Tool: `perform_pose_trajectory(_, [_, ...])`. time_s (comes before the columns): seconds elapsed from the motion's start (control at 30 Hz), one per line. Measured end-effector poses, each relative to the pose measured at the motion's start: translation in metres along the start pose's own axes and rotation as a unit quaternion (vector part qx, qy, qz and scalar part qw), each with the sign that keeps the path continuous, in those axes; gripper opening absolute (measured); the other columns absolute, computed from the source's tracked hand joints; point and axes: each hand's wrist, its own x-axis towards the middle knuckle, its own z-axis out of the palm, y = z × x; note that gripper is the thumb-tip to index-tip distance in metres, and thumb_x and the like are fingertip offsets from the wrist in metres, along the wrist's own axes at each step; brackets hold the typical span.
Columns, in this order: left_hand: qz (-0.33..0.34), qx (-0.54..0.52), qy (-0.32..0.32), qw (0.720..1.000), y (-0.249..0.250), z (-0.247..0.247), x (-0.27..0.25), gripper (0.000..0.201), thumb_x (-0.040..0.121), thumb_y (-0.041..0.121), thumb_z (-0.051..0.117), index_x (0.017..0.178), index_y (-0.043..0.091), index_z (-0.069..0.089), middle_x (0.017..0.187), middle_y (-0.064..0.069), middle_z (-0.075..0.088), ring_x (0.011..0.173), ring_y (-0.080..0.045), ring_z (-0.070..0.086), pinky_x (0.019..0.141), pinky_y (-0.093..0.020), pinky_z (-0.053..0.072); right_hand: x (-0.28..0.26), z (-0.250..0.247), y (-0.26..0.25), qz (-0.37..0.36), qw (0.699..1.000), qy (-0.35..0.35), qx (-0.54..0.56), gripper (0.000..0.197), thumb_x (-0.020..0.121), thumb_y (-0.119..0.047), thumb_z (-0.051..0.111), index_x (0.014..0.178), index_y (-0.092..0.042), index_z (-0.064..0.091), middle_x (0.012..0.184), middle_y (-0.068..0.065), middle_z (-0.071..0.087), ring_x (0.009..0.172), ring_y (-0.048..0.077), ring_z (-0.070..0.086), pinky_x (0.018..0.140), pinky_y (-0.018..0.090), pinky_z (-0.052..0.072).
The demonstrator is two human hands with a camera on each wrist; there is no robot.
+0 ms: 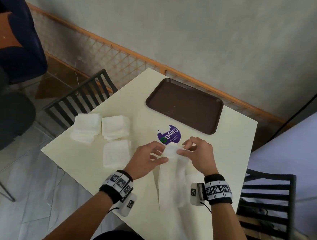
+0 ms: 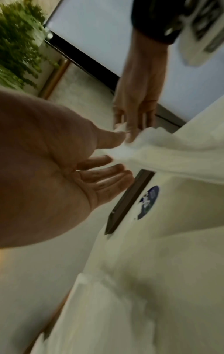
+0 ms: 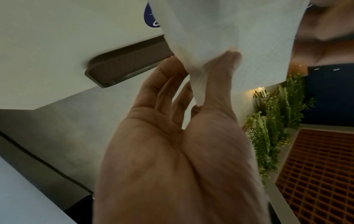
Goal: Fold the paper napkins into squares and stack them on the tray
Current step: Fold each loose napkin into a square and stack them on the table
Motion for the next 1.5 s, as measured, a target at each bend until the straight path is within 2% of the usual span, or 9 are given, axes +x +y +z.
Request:
perform_pose_trajectory(0.13, [0.005,0.028,0.014,1.0,-0.004,0.028,0.006,0.047,0.09,0.02,0.086,0.109,0.031,0.045,0.112,0.008,0.067,0.099,-0.019,0.069,0.082,-0.033,0.062,0.006,0.002,-0.007,0.021,1.0,0.01,0.017,0.031,0.081,-0.019,0.099,0.074,-0.018,0.069,0.089,-0.001,0.077,0.067,0.014,0.069,0.059,0.015,0.05])
perform_pose_trajectory(0.47, [-0.043,0.082,-0.007,0.996,-0.041,0.034,0.015,0.018,0.085,0.004,0.088,0.098,0.013,0.078,0.087,0.011,0.066,0.071,0.003,0.065,0.078,-0.014,0.054,0.015,0.015,0.011,0.06,0.998,0.022,-0.028,0.027,0.086,-0.017,0.094,0.077,-0.017,0.068,0.088,0.0,0.076,0.071,0.014,0.069,0.06,0.011,0.045])
perform_pose_trajectory(0.6, [-0.024,0.095,0.007,0.995,-0.043,0.028,0.018,0.017,0.083,-0.001,0.088,0.087,0.012,0.078,0.105,0.004,0.067,0.083,-0.006,0.071,0.08,-0.019,0.056,0.015,0.022,0.02,0.07,0.996,0.023,-0.042,0.025,0.088,-0.015,0.091,0.084,-0.02,0.067,0.098,0.0,0.072,0.087,0.024,0.071,0.08,0.03,0.05])
perform_pose_trajectory(0.7, [0.021,0.108,0.046,0.993,-0.035,0.018,0.017,0.02,0.082,0.005,0.091,0.085,0.02,0.078,0.124,0.008,0.055,0.108,-0.003,0.066,0.086,-0.01,0.053,0.002,0.029,0.016,0.023,0.993,0.075,-0.088,0.031,0.094,-0.048,0.084,0.114,-0.031,0.069,0.129,-0.008,0.058,0.113,0.017,0.056,0.098,0.032,0.045])
perform_pose_trajectory(0.83, [0.054,0.031,0.064,0.996,0.0,-0.009,0.016,0.023,0.085,0.01,0.09,0.086,0.026,0.073,0.1,0.014,0.068,0.094,-0.01,0.07,0.083,-0.022,0.057,-0.017,0.036,-0.008,0.066,0.988,-0.034,0.132,0.056,0.087,-0.082,0.066,0.123,-0.039,0.071,0.128,-0.015,0.073,0.122,0.008,0.068,0.106,0.036,0.054])
perform_pose_trajectory(0.97, [0.046,-0.055,0.125,0.99,0.039,-0.038,0.014,0.027,0.091,0.015,0.086,0.109,0.026,0.069,0.095,0.005,0.077,0.09,-0.015,0.076,0.084,-0.031,0.061,-0.02,0.042,-0.026,0.036,0.974,-0.105,0.199,0.022,0.095,-0.043,0.085,0.102,-0.022,0.082,0.095,0.001,0.082,0.085,0.017,0.073,0.081,0.042,0.057])
perform_pose_trajectory(1.1, [-0.019,-0.086,0.116,0.989,0.062,-0.061,0.006,0.073,0.085,0.029,0.092,0.144,0.04,0.051,0.1,0.005,0.082,0.098,-0.011,0.079,0.087,-0.029,0.065,-0.016,0.041,-0.063,-0.012,0.953,-0.035,0.302,0.012,0.102,-0.016,0.079,0.109,-0.007,0.084,0.105,0.012,0.085,0.097,0.031,0.081,0.085,0.048,0.063])
perform_pose_trajectory(1.27, [0.039,-0.07,0.125,0.989,0.075,-0.083,-0.001,0.008,0.097,0.017,0.08,0.098,0.023,0.075,0.076,-0.004,0.076,0.075,-0.018,0.073,0.079,-0.039,0.062,-0.007,0.036,-0.091,-0.086,0.937,0.013,0.338,0.009,0.099,-0.01,0.081,0.106,-0.008,0.087,0.103,0.025,0.081,0.091,0.023,0.07,0.08,0.042,0.057])
perform_pose_trajectory(1.5, [0.108,-0.108,0.107,0.982,0.086,-0.104,-0.012,0.028,0.1,-0.015,0.061,0.096,0.007,0.08,0.096,-0.002,0.079,0.094,-0.02,0.075,0.086,-0.028,0.059,-0.003,0.034,-0.107,-0.155,0.908,-0.001,0.39,0.039,0.083,0.03,0.067,0.094,-0.002,0.086,0.114,0.019,0.082,0.105,0.036,0.078,0.087,0.044,0.062])
